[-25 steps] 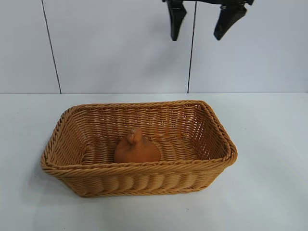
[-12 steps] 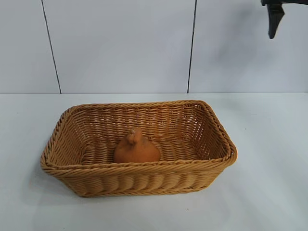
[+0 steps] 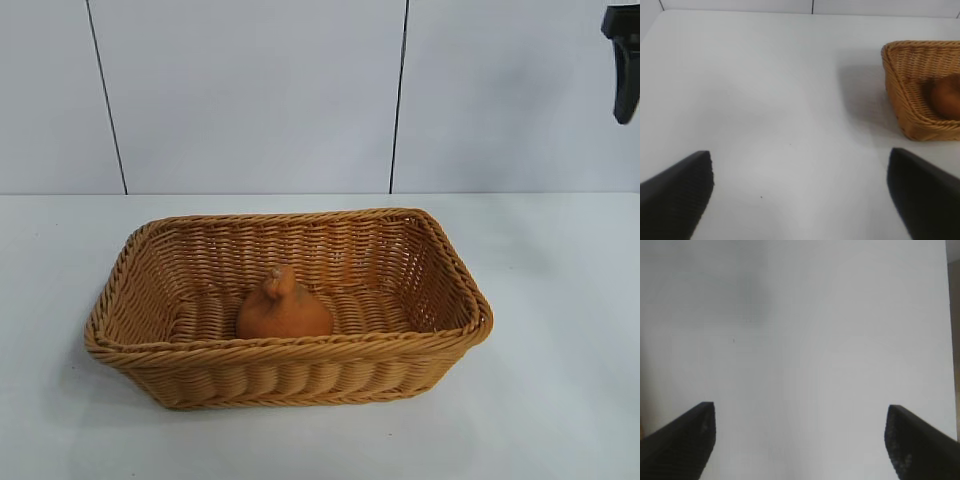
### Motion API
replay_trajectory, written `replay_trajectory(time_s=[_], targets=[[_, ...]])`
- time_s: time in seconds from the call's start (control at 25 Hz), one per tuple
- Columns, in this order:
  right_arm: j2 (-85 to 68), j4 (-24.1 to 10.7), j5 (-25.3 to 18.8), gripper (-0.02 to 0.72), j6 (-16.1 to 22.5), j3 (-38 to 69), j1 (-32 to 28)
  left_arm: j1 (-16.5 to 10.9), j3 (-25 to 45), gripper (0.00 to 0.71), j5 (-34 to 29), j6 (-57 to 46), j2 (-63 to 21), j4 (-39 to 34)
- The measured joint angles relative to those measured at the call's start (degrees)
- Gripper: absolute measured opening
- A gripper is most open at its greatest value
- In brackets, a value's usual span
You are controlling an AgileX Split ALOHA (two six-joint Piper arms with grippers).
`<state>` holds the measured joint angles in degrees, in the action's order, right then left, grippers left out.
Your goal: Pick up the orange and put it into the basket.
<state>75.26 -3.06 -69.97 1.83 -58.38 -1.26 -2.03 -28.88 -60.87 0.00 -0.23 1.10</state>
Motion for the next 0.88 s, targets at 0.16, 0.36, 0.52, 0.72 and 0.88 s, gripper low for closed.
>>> replay_trajectory(time_s=[0.16,0.36,0.52,0.72,0.88], targets=[[-15.1,0.7,-0.1,0.632,0.0,12.6,0.0,0.0,0.0,0.672,0.0,0.0,0.0,0.0],[-35.5,0.9,2.2,0.632,0.0,23.5,0.0,0.0,0.0,0.672,0.0,0.0,0.0,0.0],[-51.3,1.0,6.7,0.632,0.0,28.2,0.0,0.0,0.0,0.672,0.0,0.0,0.0,0.0],[-65.9,1.5,10.0,0.632,0.0,29.9,0.0,0.0,0.0,0.672,0.0,0.0,0.0,0.0],[-74.0,1.7,10.8,0.632,0.0,30.4,0.0,0.0,0.0,0.672,0.0,0.0,0.0,0.0]])
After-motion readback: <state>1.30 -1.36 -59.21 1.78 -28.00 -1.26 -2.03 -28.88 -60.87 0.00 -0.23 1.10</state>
